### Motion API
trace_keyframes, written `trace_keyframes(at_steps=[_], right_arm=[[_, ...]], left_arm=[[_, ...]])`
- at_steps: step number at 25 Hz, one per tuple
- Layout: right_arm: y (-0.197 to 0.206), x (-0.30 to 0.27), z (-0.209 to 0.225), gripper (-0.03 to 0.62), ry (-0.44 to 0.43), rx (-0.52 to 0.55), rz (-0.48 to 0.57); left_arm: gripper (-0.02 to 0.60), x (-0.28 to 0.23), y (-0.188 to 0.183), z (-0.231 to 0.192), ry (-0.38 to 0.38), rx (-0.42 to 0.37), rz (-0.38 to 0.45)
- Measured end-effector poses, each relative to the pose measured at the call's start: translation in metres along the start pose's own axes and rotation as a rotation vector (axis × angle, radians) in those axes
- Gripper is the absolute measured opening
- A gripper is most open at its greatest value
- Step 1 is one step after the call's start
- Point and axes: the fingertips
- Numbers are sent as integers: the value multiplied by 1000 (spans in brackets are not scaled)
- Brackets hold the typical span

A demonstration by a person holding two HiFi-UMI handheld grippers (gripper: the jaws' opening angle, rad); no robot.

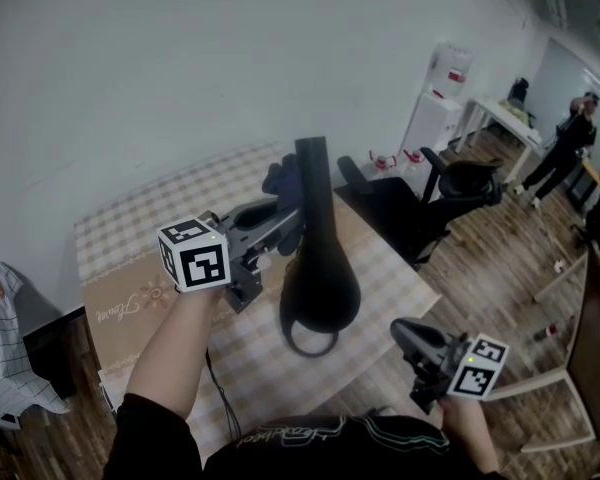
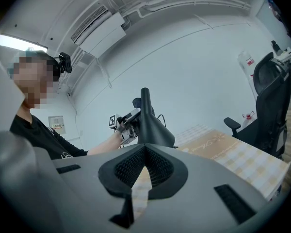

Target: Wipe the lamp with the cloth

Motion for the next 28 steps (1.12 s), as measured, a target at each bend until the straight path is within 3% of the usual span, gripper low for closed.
trace_keyframes(at_steps=[17, 28], right_arm=[[18, -6, -5, 11, -24, -23, -32], [36, -10, -9, 11, -23, -46, -72]], left_arm=[[72, 7, 45, 15, 51, 2, -98], [72, 29, 72, 22, 45, 70, -60]])
Point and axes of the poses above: the fingertips, and each gripper's own axes: x backward along the fingers, z to its right, y out of its underside, and after that the axes turned 3 degrees about y, right-handed
